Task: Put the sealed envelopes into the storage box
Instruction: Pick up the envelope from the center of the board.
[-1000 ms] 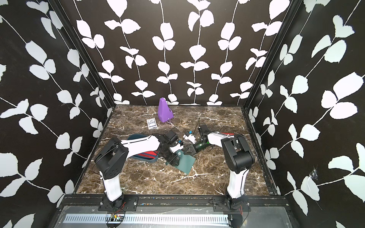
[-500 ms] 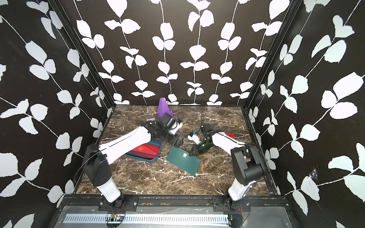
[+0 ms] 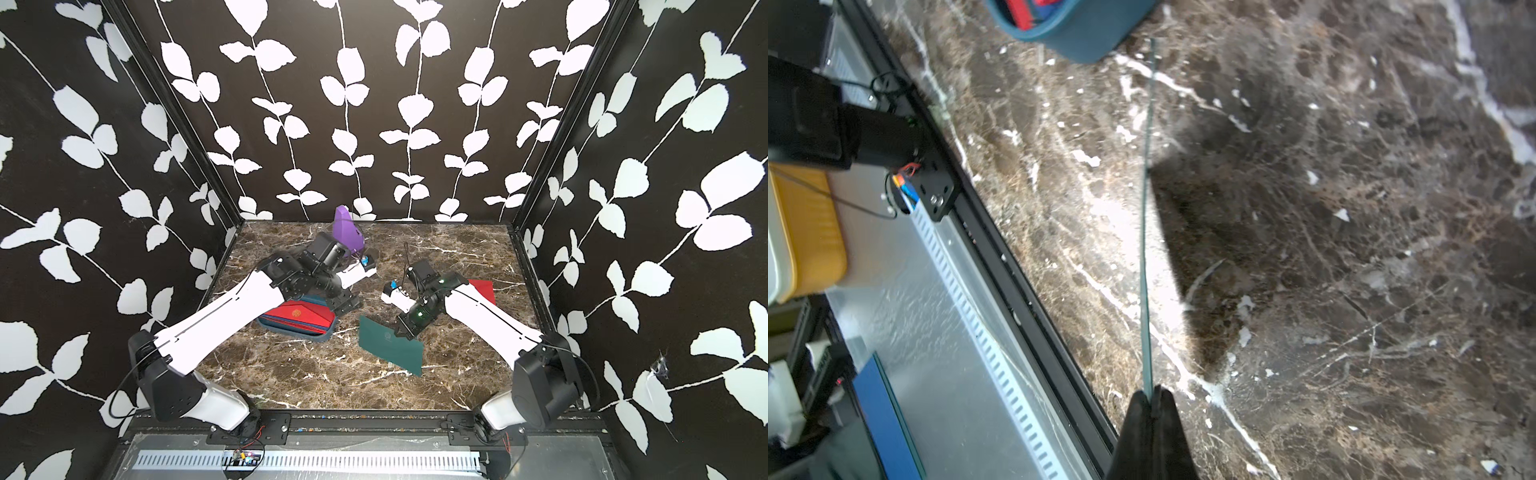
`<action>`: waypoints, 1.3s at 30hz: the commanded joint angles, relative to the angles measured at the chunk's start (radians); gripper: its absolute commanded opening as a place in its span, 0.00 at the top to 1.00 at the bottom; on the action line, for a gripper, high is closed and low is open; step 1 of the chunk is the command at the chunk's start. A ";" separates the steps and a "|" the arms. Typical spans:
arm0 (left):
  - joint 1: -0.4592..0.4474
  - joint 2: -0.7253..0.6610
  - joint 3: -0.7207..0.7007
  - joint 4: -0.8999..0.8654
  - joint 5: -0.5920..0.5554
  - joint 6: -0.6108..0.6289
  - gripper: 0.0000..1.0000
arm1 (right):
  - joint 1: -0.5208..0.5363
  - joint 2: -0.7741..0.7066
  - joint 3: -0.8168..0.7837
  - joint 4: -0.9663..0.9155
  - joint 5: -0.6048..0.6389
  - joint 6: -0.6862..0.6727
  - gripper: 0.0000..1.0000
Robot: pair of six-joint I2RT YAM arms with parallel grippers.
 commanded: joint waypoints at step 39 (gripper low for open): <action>0.141 -0.190 -0.350 0.314 0.491 0.190 0.26 | 0.019 -0.007 0.275 -0.204 -0.080 -0.253 1.00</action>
